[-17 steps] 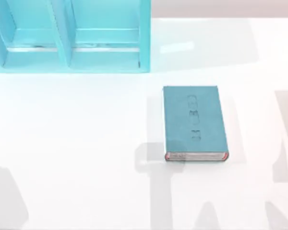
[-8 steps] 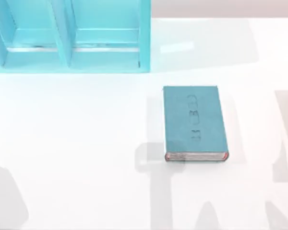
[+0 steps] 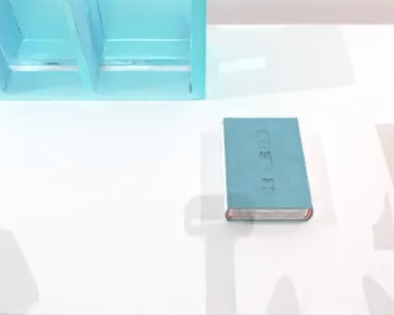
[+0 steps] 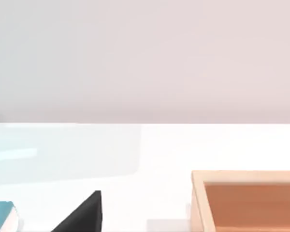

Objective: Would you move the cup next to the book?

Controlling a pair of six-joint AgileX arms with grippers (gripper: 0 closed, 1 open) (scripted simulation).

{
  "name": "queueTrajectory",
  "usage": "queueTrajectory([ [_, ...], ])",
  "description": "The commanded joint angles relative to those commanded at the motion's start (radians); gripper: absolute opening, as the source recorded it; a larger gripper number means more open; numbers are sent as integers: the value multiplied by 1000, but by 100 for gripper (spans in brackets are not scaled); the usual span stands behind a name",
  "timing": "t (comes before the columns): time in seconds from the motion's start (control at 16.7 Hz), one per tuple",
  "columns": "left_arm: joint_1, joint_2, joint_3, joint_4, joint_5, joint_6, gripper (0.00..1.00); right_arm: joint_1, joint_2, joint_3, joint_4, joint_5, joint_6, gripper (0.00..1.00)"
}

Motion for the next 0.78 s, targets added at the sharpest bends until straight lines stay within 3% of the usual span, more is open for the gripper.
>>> queueTrajectory([
  [0.48, 0, -2, 3, -3, 0, 1, 0, 0, 0, 0, 0, 0, 0, 100],
  [0.78, 3, -42, 84, -121, 0, -2, 0, 0, 0, 0, 0, 0, 0, 100],
])
